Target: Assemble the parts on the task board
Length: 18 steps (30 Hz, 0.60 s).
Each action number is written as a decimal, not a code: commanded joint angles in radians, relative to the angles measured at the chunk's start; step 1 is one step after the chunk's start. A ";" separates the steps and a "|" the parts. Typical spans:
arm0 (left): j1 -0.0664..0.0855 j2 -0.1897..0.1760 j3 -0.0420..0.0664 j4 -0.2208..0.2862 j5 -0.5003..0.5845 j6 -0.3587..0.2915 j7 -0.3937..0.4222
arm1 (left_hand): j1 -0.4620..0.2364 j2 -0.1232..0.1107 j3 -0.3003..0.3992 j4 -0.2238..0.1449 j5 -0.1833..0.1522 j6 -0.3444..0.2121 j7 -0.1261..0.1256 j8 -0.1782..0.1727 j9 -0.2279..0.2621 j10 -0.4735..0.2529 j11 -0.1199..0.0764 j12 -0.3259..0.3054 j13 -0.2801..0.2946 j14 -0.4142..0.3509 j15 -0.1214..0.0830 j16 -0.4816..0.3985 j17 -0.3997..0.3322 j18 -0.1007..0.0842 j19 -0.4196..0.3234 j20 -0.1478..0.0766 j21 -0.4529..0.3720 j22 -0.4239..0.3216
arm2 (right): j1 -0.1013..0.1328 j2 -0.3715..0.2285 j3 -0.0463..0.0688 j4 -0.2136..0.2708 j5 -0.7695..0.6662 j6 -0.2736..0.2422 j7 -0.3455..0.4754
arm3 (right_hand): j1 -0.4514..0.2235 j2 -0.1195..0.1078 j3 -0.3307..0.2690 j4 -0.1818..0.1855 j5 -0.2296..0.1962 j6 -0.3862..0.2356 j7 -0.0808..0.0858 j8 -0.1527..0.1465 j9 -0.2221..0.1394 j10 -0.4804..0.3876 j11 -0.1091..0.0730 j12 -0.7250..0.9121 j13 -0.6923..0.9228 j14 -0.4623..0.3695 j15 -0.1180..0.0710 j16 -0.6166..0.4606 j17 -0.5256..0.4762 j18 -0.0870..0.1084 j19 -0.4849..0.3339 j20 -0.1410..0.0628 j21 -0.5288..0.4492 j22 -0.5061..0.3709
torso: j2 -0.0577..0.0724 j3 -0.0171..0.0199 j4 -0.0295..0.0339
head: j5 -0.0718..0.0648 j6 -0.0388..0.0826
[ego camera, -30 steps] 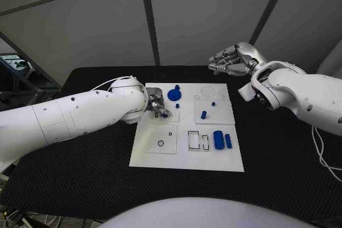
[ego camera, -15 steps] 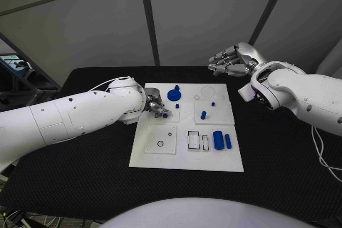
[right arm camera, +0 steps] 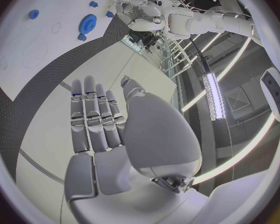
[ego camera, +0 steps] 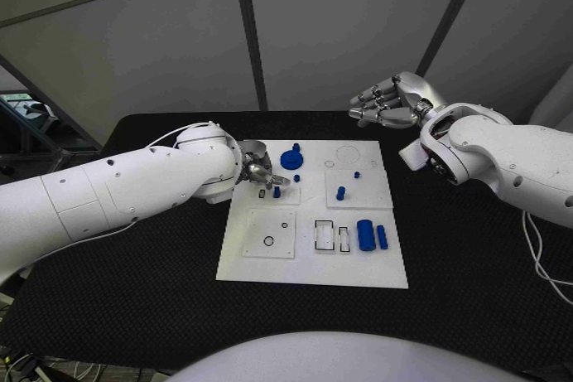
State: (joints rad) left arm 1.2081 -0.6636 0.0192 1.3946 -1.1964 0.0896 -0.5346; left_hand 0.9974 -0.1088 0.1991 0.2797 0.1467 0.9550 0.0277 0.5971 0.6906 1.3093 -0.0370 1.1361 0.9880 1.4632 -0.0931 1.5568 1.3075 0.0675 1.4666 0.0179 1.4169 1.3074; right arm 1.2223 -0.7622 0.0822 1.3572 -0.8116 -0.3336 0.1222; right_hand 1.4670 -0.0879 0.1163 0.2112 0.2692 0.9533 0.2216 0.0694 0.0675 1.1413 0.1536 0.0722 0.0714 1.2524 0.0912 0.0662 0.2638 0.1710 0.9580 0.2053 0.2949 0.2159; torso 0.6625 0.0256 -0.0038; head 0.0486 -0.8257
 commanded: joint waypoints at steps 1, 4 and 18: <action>0.002 -0.005 0.021 0.007 0.047 -0.012 0.006 | 0.021 -0.004 -0.019 0.000 0.000 -0.014 0.008 -0.009 0.000 -0.017 0.003 -0.020 -0.023 0.101 0.000 -0.002 0.243 -0.021 0.033 -0.004 -0.010 0.055 | 0.002 0.001 0.001 -0.001 0.000 0.007 0.004 | -0.012 -0.001 -0.007 0.000 0.002 -0.010 0.000 -0.003 -0.001 -0.006 0.000 0.000 -0.002 -0.002 0.005 -0.005 -0.001 0.011 0.002 0.004 -0.005 -0.001 | 0.000 -0.0004 0.0008 | -0.001 0.000; 0.004 -0.014 0.052 0.011 0.059 -0.005 0.008 | 0.039 -0.002 -0.048 0.004 0.001 -0.035 0.018 -0.029 -0.006 -0.038 0.012 -0.043 -0.051 0.100 0.007 -0.005 0.239 -0.018 0.028 0.001 -0.021 0.043 | 0.002 0.001 0.001 -0.002 0.000 0.008 0.004 | -0.013 -0.001 -0.008 0.000 0.002 -0.010 0.001 -0.003 -0.001 -0.007 0.000 0.000 -0.002 -0.002 0.006 -0.005 -0.002 0.011 0.002 0.005 -0.006 -0.002 | -0.001 0.0017 -0.0003 | 0.001 0.003; 0.087 0.047 0.082 -0.190 0.068 0.168 0.014 | 0.155 0.043 -0.113 0.001 0.003 -0.100 0.076 -0.178 -0.139 -0.151 0.062 -0.161 -0.198 0.088 0.050 -0.031 0.208 0.000 -0.006 0.039 -0.096 -0.033 | 0.002 0.003 0.001 -0.005 0.000 0.008 0.003 | -0.013 0.000 -0.008 -0.001 0.002 -0.011 0.001 -0.002 -0.001 -0.007 0.000 0.001 -0.002 -0.004 0.006 -0.005 -0.002 0.011 0.002 0.005 -0.008 -0.003 | 0.002 0.0023 -0.0017 | -0.002 0.026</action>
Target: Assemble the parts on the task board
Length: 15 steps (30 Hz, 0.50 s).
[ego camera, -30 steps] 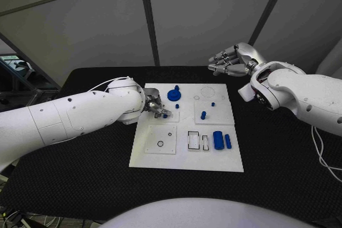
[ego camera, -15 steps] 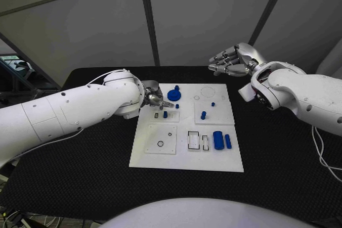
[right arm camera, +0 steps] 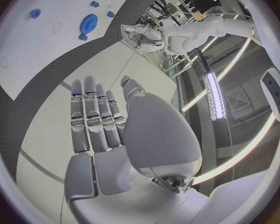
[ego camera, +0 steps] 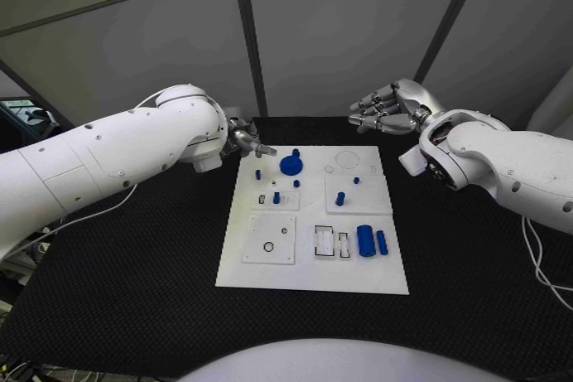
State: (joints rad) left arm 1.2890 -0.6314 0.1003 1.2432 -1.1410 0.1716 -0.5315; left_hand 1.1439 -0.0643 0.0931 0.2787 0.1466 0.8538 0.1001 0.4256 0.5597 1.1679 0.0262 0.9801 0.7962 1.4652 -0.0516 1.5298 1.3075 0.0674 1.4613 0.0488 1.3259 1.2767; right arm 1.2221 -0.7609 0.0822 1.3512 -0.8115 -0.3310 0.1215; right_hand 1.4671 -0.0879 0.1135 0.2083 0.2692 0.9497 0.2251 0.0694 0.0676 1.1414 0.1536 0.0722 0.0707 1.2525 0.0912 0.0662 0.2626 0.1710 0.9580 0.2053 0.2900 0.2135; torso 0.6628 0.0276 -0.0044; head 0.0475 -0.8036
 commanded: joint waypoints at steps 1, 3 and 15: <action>0.010 0.024 0.001 -0.060 0.012 0.095 0.011 | 0.009 -0.001 -0.009 0.002 0.003 0.002 0.004 -0.008 -0.011 -0.010 0.000 -0.005 -0.007 0.086 0.009 -0.004 0.207 0.000 -0.001 0.008 -0.006 -0.003 | 0.002 0.002 0.001 0.001 0.000 0.005 0.003 | -0.013 0.000 -0.006 0.002 0.002 -0.007 -0.003 -0.002 -0.001 -0.007 0.000 0.001 -0.001 -0.004 0.006 -0.005 -0.001 0.011 0.002 0.005 -0.003 -0.001 | 0.003 0.0003 -0.0017 | -0.001 0.007; 0.016 0.045 0.001 -0.105 0.010 0.114 0.012 | 0.009 -0.001 -0.009 0.003 0.003 0.002 0.004 -0.008 -0.011 -0.010 0.000 -0.004 -0.007 0.086 0.009 -0.004 0.208 0.000 -0.001 0.009 -0.006 -0.003 | 0.002 0.003 0.001 0.000 0.000 0.005 0.003 | -0.013 0.000 -0.006 0.002 0.002 -0.007 -0.003 -0.002 -0.001 -0.007 0.000 0.001 -0.001 -0.004 0.006 -0.005 -0.001 0.011 0.002 0.005 -0.003 -0.001 | 0.003 -0.0004 -0.0010 | -0.002 0.007; 0.026 0.133 -0.007 -0.288 -0.005 0.203 0.003 | 0.005 0.012 -0.060 0.010 0.001 0.051 -0.006 -0.003 -0.037 -0.005 -0.008 0.006 -0.006 0.088 0.005 0.001 0.213 -0.001 0.003 0.008 0.000 0.009 | 0.002 0.011 0.001 0.000 0.000 0.008 0.001 | -0.013 0.000 -0.006 0.001 0.003 -0.007 -0.003 -0.002 -0.001 -0.007 0.000 0.001 -0.002 -0.005 0.006 -0.005 -0.002 0.011 0.002 0.005 -0.004 -0.002 | 0.004 -0.0002 0.0008 | 0.002 0.003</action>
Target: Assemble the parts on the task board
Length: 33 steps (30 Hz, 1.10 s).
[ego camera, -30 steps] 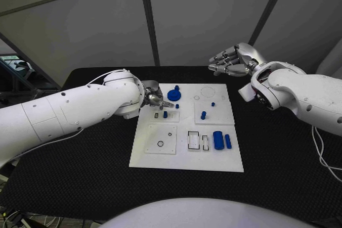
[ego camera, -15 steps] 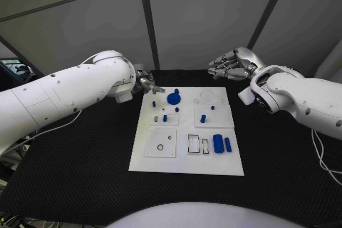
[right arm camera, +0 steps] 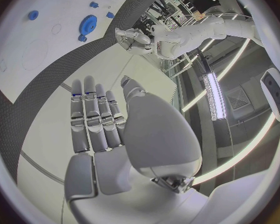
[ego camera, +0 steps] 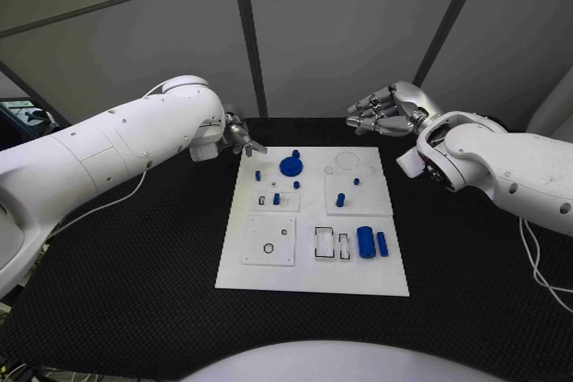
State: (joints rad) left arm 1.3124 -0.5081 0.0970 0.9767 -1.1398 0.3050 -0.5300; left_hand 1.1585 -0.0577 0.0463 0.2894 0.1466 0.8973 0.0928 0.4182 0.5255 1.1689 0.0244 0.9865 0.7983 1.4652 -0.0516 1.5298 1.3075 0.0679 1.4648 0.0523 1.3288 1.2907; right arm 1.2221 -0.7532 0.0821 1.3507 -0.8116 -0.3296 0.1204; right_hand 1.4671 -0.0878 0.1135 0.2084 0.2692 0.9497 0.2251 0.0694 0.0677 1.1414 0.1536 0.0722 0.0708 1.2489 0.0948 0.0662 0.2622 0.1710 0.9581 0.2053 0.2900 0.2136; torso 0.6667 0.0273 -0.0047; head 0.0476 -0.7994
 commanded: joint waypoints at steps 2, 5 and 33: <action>0.003 0.019 -0.009 -0.038 -0.007 0.079 0.000 | -0.017 0.007 -0.026 0.000 -0.005 0.010 0.001 0.004 -0.005 -0.008 -0.006 -0.001 -0.010 0.088 0.004 0.001 0.213 -0.002 -0.001 0.004 -0.004 -0.006 | 0.002 0.005 0.001 0.000 0.000 0.007 0.002 | -0.013 0.000 -0.006 0.001 0.003 -0.007 -0.003 -0.002 -0.001 -0.007 0.000 0.001 -0.002 -0.001 0.003 -0.005 -0.002 0.011 0.002 0.005 -0.004 -0.002 | 0.000 0.0010 0.0004 | 0.004 -0.002; 0.002 0.031 -0.014 -0.059 -0.007 0.089 -0.001 | -0.021 0.009 -0.034 0.001 -0.008 0.012 0.000 0.005 -0.007 -0.007 -0.007 0.001 -0.009 0.088 0.004 0.002 0.215 -0.002 0.000 0.004 -0.002 -0.003 | 0.002 0.007 0.001 0.000 0.000 0.008 0.002 | -0.013 0.000 -0.006 0.000 0.003 -0.007 -0.003 -0.002 -0.001 -0.007 0.000 0.001 -0.002 -0.002 0.003 -0.005 -0.002 0.011 0.002 0.005 -0.004 -0.002 | 0.000 0.0005 0.0002 | 0.004 -0.003; -0.012 0.066 -0.044 -0.093 -0.003 0.142 0.007 | 0.002 0.037 -0.054 -0.007 -0.006 0.031 -0.006 0.011 -0.010 -0.003 -0.012 0.005 -0.011 0.093 -0.001 0.012 0.226 -0.004 0.003 0.002 0.004 0.007 | 0.002 0.018 0.001 -0.007 0.000 0.016 0.002 | -0.013 0.002 -0.006 -0.001 0.004 -0.006 -0.003 -0.001 -0.001 -0.007 0.000 0.002 -0.002 -0.003 0.003 -0.005 -0.003 0.011 0.002 0.006 -0.007 -0.004 | -0.002 -0.0006 0.0011 | 0.006 -0.012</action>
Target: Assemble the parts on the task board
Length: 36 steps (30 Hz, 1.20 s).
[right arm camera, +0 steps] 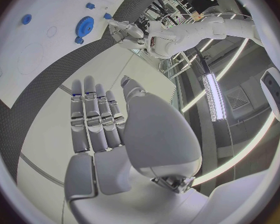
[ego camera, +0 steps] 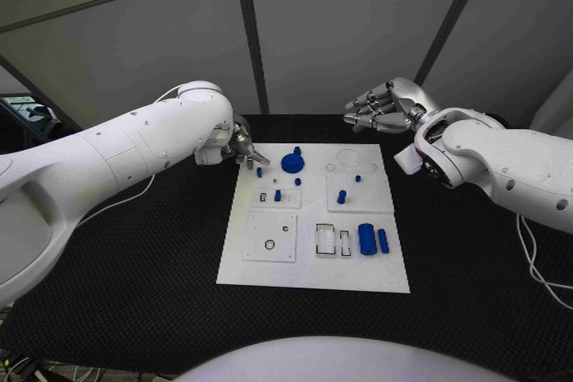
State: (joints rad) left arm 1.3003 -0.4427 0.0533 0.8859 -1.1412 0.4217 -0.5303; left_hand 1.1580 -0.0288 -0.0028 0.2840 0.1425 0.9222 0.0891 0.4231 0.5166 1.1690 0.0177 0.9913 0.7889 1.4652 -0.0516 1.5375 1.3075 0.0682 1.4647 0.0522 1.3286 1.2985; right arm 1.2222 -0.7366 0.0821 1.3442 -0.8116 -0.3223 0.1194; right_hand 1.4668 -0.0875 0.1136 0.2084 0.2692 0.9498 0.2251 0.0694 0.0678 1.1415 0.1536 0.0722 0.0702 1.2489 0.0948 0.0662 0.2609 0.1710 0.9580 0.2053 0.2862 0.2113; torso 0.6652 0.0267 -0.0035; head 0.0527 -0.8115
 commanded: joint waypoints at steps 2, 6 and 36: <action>-0.001 0.001 -0.001 -0.003 0.001 0.027 0.009 | 0.004 0.009 -0.005 -0.001 -0.002 0.007 -0.003 0.006 -0.001 -0.003 -0.006 0.001 -0.001 0.093 -0.001 0.004 0.226 -0.004 0.004 0.002 0.005 0.000 | 0.002 0.001 0.001 0.000 0.000 0.010 0.003 | -0.012 0.001 -0.007 -0.001 0.004 -0.006 -0.003 -0.001 -0.001 -0.007 0.000 0.002 -0.001 -0.003 0.003 -0.005 -0.001 0.011 0.002 0.006 -0.003 -0.002 | 0.000 0.0005 -0.0003 | 0.001 -0.001; -0.003 0.001 -0.002 -0.002 0.004 0.030 0.011 | 0.009 0.013 -0.004 -0.002 -0.001 0.009 -0.003 0.006 -0.001 -0.002 -0.006 0.002 0.000 0.093 -0.001 0.005 0.227 -0.005 0.004 0.002 0.005 0.001 | 0.002 0.002 0.001 -0.001 0.000 0.010 0.003 | -0.012 0.001 -0.007 -0.001 0.004 -0.006 -0.003 -0.001 -0.001 -0.007 0.000 0.002 -0.001 -0.003 0.003 -0.005 -0.001 0.011 0.002 0.006 -0.003 -0.002 | 0.000 0.0007 0.0003 | 0.000 -0.002; -0.004 -0.008 -0.008 0.013 0.064 0.008 0.032 | 0.101 0.051 0.010 -0.035 0.000 0.024 -0.012 0.016 0.006 0.009 -0.013 0.012 0.006 0.095 -0.006 0.009 0.232 -0.006 0.006 -0.002 0.010 0.012 | 0.002 0.007 0.001 -0.005 0.000 0.016 -0.001 | -0.013 0.002 -0.007 -0.001 0.004 -0.006 -0.003 -0.001 -0.001 -0.007 0.000 0.002 -0.002 -0.004 0.003 -0.005 -0.002 0.011 0.002 0.006 -0.004 -0.003 | 0.000 0.0007 -0.0003 | -0.003 -0.005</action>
State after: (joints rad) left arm 1.2944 -0.4496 0.0458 0.8969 -1.1048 0.4328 -0.5117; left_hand 1.2492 0.0251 0.0060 0.2558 0.1425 0.9400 0.0784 0.4349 0.5217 1.1762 0.0106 0.9981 0.7952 1.4652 -0.0517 1.5415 1.3075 0.0684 1.4647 0.0521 1.3323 1.3081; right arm 1.2222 -0.7307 0.0822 1.3382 -0.8116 -0.3126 0.1152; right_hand 1.4619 -0.0826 0.1136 0.2084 0.2692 0.9498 0.2251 0.0694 0.0678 1.1415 0.1536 0.0722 0.0697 1.2489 0.0947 0.0662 0.2599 0.1710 0.9581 0.2053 0.2862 0.2098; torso 0.6651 0.0273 -0.0037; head 0.0516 -0.8162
